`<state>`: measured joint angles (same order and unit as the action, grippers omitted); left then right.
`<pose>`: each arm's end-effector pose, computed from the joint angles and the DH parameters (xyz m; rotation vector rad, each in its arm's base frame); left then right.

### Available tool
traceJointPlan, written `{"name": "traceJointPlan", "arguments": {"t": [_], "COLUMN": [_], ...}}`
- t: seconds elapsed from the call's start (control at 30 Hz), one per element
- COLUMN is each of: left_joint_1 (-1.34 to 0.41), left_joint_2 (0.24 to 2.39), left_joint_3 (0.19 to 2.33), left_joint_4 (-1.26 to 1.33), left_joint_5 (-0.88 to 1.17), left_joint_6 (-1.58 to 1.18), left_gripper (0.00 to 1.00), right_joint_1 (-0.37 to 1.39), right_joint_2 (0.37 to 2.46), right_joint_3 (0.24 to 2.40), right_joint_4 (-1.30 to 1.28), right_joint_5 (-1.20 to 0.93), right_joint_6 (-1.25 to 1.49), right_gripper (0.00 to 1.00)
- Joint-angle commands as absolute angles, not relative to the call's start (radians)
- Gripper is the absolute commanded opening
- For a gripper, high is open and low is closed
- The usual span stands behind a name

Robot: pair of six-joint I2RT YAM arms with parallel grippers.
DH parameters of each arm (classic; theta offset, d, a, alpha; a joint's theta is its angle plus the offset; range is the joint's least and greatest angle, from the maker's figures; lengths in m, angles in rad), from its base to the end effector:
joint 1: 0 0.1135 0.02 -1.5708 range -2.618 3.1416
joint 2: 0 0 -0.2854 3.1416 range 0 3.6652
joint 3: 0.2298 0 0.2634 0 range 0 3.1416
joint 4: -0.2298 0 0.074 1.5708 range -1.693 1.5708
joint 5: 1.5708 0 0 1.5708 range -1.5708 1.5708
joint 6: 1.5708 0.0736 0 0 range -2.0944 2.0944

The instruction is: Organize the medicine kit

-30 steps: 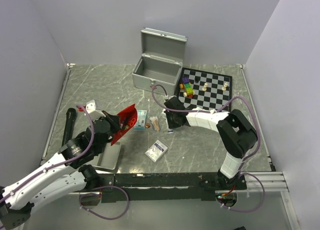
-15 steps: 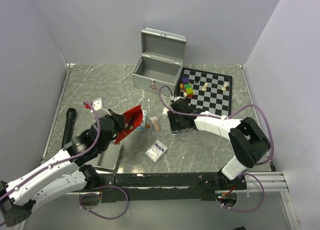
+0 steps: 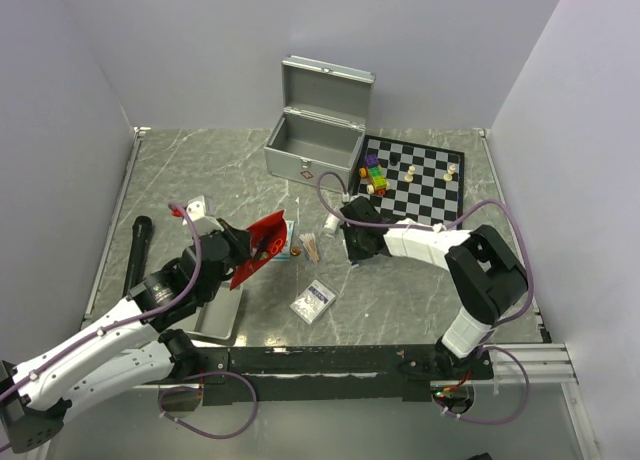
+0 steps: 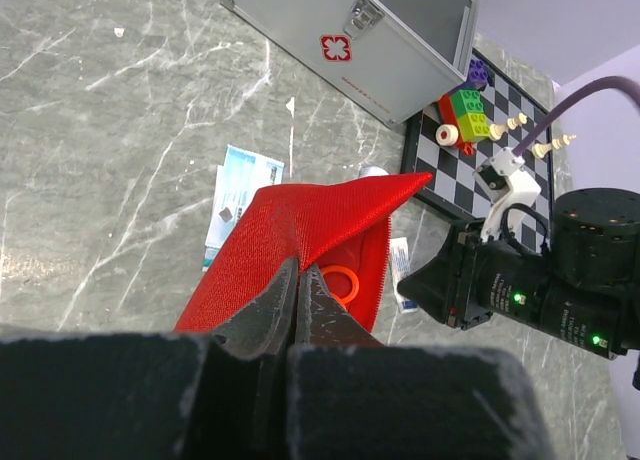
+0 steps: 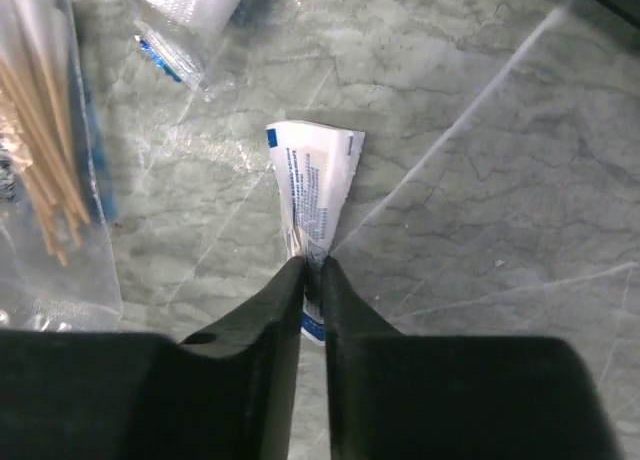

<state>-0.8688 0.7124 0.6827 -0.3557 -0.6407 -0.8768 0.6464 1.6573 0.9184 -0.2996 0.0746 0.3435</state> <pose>0.1533 -0.1132 0.3024 -0.4255 1.8690 -0.5663 0.2823 0.2061 0.1425 -0.3699 2.6012 0.2539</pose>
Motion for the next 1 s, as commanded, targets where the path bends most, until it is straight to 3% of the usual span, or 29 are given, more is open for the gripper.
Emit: {"name": "traceJointPlan", "arguments": {"t": [0.0, 0.2, 0.33, 0.4, 0.77, 0.97], "left_joint_1": [-0.865, -0.862, -0.848, -0.842, -0.798, -0.793], "left_joint_2": [0.722, 0.788, 0.836, 0.862, 0.954, 0.995], "left_joint_3": [0.695, 0.727, 0.744, 0.764, 0.896, 0.930], "left_joint_4": [-0.296, -0.239, -0.174, -0.157, -0.199, -0.241], "left_joint_5": [-0.611, -0.491, -0.362, -0.269, 0.156, 0.253], "left_joint_6": [-0.848, -0.775, -0.720, -0.677, -0.505, -0.473], "left_gripper": [0.01, 0.01, 0.01, 0.01, 0.01, 0.01], "right_joint_1": [0.646, 0.736, 0.869, 0.917, 0.995, 1.051], "right_joint_2": [1.559, 1.263, 1.082, 1.020, 0.888, 0.868], "right_joint_3": [0.888, 0.861, 0.842, 0.841, 0.756, 0.759], "right_joint_4": [-0.287, -0.316, -0.270, -0.249, -0.144, -0.112], "right_joint_5": [0.097, 0.129, 0.077, -0.048, -0.202, -0.121], "right_joint_6": [0.347, 0.247, 0.079, -0.025, -0.288, -0.405], "right_gripper": [0.13, 0.03, 0.02, 0.06, 0.12, 0.10]}}
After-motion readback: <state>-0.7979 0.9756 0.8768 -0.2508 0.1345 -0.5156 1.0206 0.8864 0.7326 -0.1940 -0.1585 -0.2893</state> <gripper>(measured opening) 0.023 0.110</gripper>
